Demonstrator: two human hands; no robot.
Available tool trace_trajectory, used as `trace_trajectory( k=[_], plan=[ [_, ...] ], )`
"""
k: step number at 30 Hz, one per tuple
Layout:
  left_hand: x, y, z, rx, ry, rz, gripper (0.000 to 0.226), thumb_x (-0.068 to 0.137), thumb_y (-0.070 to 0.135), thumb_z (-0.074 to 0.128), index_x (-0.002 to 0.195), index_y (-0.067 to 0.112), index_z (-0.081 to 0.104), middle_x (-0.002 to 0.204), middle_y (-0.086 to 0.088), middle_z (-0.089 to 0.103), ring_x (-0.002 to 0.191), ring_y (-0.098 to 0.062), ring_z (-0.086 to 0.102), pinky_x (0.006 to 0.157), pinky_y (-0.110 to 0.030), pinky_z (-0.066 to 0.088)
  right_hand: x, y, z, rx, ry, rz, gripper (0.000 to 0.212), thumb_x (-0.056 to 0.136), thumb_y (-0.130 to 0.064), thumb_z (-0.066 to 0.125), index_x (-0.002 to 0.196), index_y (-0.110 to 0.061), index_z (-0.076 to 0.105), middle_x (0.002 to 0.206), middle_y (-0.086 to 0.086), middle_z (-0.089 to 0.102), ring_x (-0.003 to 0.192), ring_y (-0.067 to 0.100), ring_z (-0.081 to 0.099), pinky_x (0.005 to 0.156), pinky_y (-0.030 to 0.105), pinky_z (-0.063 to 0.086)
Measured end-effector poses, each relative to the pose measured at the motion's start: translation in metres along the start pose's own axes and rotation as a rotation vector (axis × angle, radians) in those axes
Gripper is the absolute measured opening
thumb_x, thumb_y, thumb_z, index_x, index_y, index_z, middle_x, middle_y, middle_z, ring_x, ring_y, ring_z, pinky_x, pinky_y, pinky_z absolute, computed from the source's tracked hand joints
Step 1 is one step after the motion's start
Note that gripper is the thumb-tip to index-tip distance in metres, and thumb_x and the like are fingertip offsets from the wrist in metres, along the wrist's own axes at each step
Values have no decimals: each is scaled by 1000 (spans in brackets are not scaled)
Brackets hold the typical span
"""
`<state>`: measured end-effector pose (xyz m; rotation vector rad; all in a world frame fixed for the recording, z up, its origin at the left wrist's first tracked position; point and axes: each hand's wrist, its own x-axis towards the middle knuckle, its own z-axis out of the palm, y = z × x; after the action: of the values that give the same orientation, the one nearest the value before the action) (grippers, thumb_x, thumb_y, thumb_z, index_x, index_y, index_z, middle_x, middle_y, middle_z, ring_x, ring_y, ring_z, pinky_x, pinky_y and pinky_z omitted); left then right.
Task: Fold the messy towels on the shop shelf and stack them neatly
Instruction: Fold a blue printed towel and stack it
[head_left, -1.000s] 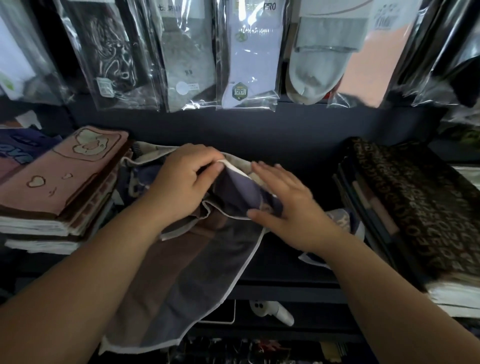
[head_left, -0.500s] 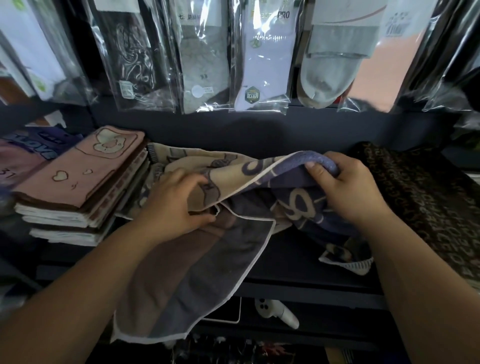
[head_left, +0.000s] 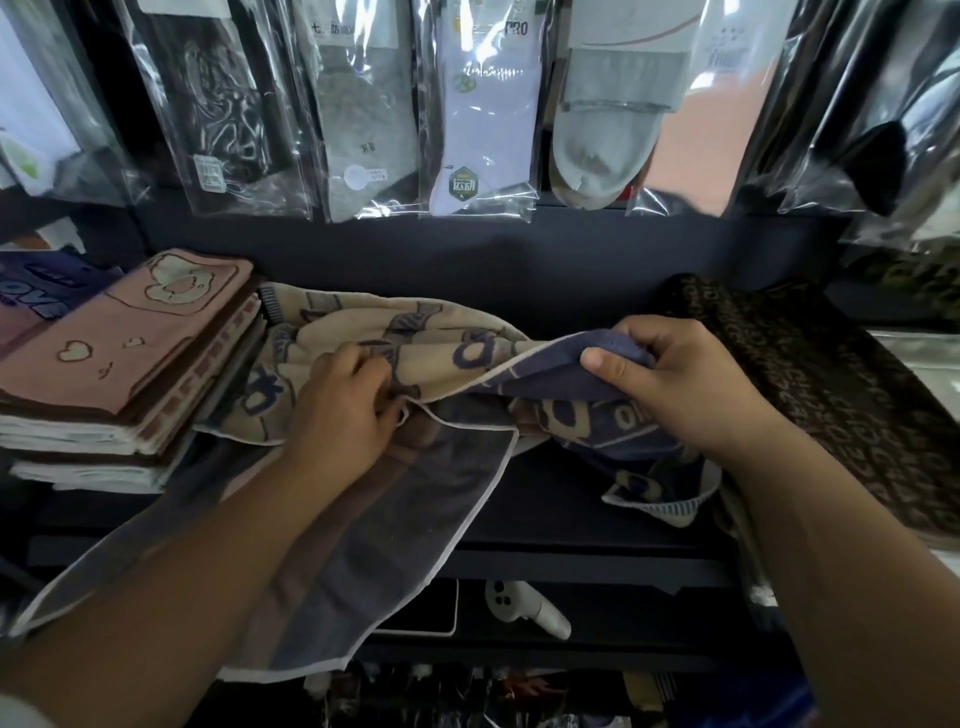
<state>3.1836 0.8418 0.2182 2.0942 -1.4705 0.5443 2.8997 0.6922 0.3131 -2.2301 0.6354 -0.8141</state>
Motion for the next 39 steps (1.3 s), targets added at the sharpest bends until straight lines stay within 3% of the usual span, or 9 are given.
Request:
trace_trajectory(
  k=[6,10,16,21,25,29,34,37,39],
  plan=[
    [0,9,-2,61,-159,-30,54,72,58,70,113,22,67,130,-7,50,107,-36,53,87,-48,52,-9,-2,-12,176,64,-51,20,101,-15,59,82,-8,64,71,-10,56,69,1,49,64,18,40],
    [5,2,-5,-95,-12,-42,28,89,28,53,97,8,72,112,-12,60,99,-36,59,85,-38,49,-13,-3,-19,174,76,-100,19,102,-12,57,87,-3,63,75,7,56,74,5,51,69,22,42],
    [19,13,-47,-622,273,-604,22,101,18,50,85,22,65,80,3,65,70,-5,56,64,-24,45,-11,14,-34,-241,61,-106,8,90,-19,72,86,-23,66,76,-9,65,72,3,59,66,15,42],
    [25,11,-98,-536,409,-475,19,104,21,44,91,13,55,74,-2,49,66,-8,43,62,-30,35,-13,27,-32,-601,78,4,32,95,-35,61,69,-22,48,72,6,59,78,37,61,61,35,36],
    [35,18,-140,-407,397,-275,22,101,23,46,79,26,48,76,-9,48,66,-9,40,58,-28,32,-6,13,-43,-488,359,19,29,101,-32,51,81,-11,50,90,25,64,86,46,58,64,39,32],
    [48,16,-181,-335,330,-147,19,99,23,56,81,28,60,72,2,58,62,-5,44,59,-23,37,0,-7,-65,-424,423,-38,39,101,-43,49,76,-14,44,79,22,62,80,46,57,65,44,41],
    [47,16,-222,-614,-76,-189,18,90,35,67,79,22,72,59,7,70,48,-3,61,46,-15,48,-3,-34,-92,-507,82,49,54,94,-57,52,63,-13,50,52,5,54,55,32,62,56,36,42],
    [52,5,-237,-854,42,-272,21,78,34,66,70,17,77,57,10,70,49,1,64,49,-13,52,-4,-65,-109,-470,-244,80,57,92,-63,51,75,-10,66,61,16,64,46,29,66,49,38,48],
    [58,-13,-256,-938,159,-322,32,76,42,71,87,14,80,62,13,71,57,2,66,60,-13,55,-4,-87,-125,-412,-305,-27,65,86,-78,49,86,-18,74,74,9,72,67,27,73,66,42,54]
  ],
)
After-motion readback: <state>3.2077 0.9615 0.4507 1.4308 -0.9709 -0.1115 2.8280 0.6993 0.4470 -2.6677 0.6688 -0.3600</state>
